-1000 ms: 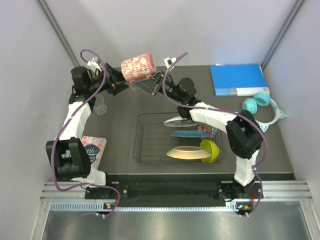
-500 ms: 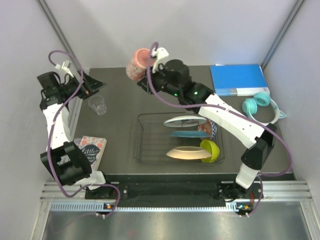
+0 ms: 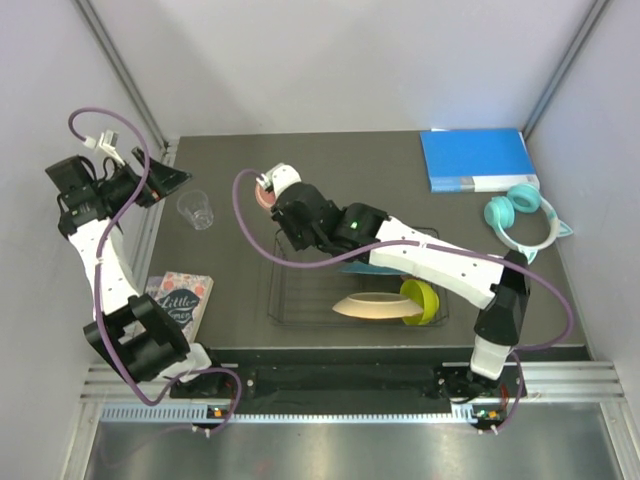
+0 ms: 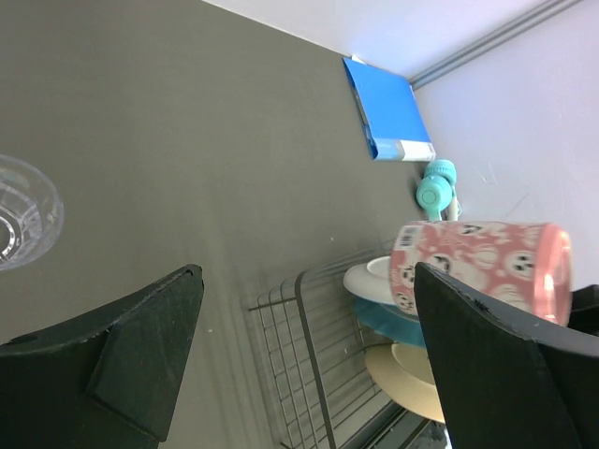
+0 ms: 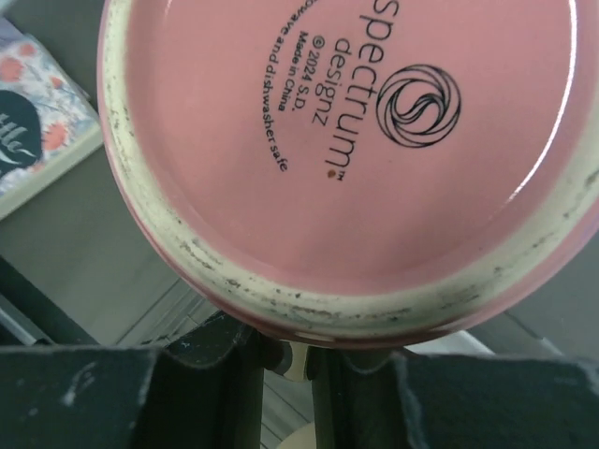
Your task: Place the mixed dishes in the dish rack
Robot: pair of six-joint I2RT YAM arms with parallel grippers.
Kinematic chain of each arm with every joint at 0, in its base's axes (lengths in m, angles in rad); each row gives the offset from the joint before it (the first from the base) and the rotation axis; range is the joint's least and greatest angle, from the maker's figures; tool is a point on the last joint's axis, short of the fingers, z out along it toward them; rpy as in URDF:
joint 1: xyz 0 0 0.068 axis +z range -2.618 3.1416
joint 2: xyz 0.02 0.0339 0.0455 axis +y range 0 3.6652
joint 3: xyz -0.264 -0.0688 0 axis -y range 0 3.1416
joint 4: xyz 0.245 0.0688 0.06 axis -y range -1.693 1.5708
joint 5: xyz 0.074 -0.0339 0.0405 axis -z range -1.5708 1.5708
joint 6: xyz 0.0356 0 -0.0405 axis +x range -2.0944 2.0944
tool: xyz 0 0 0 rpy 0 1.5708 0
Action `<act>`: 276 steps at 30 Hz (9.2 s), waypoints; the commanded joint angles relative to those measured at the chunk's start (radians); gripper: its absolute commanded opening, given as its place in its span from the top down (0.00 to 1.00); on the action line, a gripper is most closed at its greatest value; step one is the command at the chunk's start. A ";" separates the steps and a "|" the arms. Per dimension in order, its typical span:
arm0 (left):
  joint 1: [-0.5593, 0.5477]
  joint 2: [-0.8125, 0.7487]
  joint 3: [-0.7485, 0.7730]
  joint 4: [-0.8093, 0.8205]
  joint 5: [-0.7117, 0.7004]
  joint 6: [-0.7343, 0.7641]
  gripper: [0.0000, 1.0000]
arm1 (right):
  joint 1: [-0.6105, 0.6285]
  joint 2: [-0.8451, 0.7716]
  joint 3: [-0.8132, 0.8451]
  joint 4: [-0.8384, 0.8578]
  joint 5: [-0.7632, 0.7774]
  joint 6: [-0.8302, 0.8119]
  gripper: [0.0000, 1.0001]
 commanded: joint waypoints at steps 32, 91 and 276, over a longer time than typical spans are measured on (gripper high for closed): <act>0.005 -0.038 -0.024 -0.039 -0.034 0.162 0.04 | 0.087 0.052 -0.239 0.122 0.100 0.301 1.00; 0.007 -0.055 -0.096 -0.028 -0.047 0.205 0.03 | 0.023 0.087 -0.382 0.187 -0.021 0.249 0.39; -0.257 -0.177 -0.205 -0.137 -0.143 0.278 0.07 | 0.075 -0.162 -0.080 -0.358 -0.243 0.046 1.00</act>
